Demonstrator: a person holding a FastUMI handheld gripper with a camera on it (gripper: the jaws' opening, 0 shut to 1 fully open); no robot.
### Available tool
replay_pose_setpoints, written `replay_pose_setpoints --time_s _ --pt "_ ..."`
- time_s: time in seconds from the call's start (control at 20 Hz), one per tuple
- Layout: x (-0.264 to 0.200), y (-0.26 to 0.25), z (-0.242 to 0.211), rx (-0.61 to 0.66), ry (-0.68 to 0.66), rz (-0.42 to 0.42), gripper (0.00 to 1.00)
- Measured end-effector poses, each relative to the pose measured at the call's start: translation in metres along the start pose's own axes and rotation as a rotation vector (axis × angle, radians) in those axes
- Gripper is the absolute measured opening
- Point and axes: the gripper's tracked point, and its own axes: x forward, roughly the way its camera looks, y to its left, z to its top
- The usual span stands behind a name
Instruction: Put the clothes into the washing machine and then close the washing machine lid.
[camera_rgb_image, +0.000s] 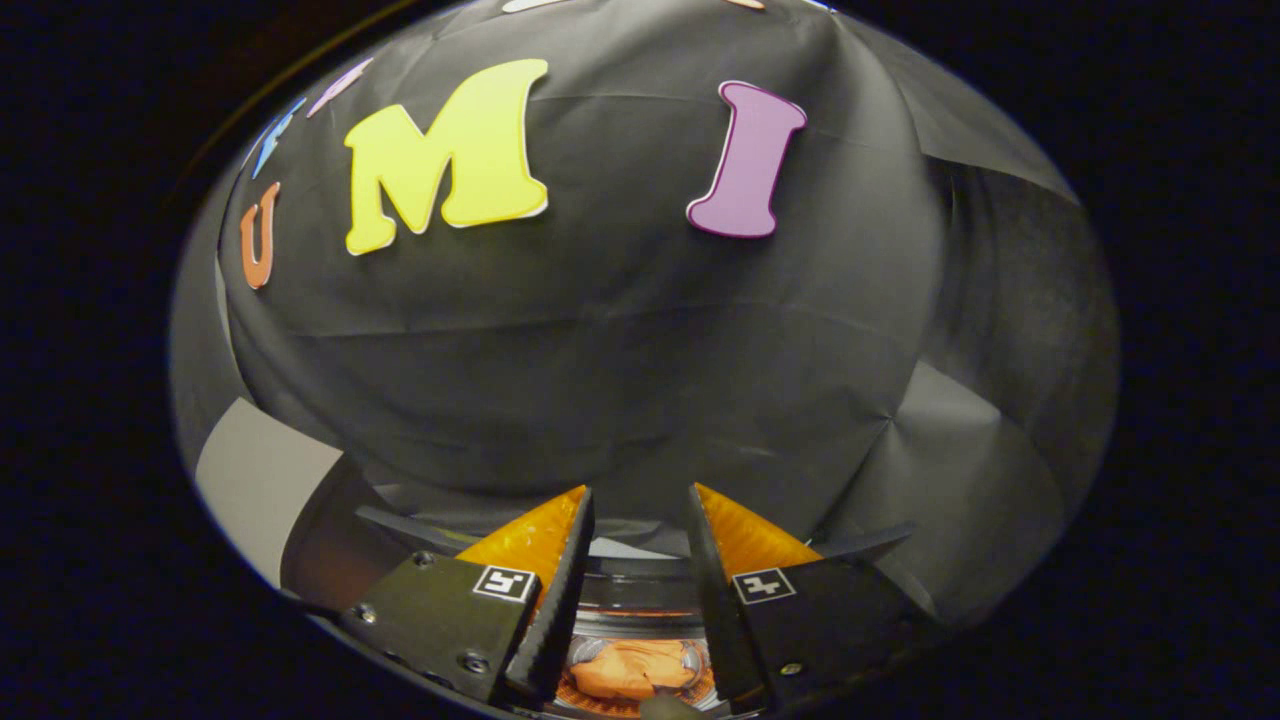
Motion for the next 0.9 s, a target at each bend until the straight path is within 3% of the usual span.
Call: replay_pose_setpoints --time_s 0.25,0.9 --pt "0.034 -0.004 -0.008 0.051 -0.002 0.023 0.60" --pt "0.020 -0.003 -0.011 0.027 -0.067 0.019 0.62"
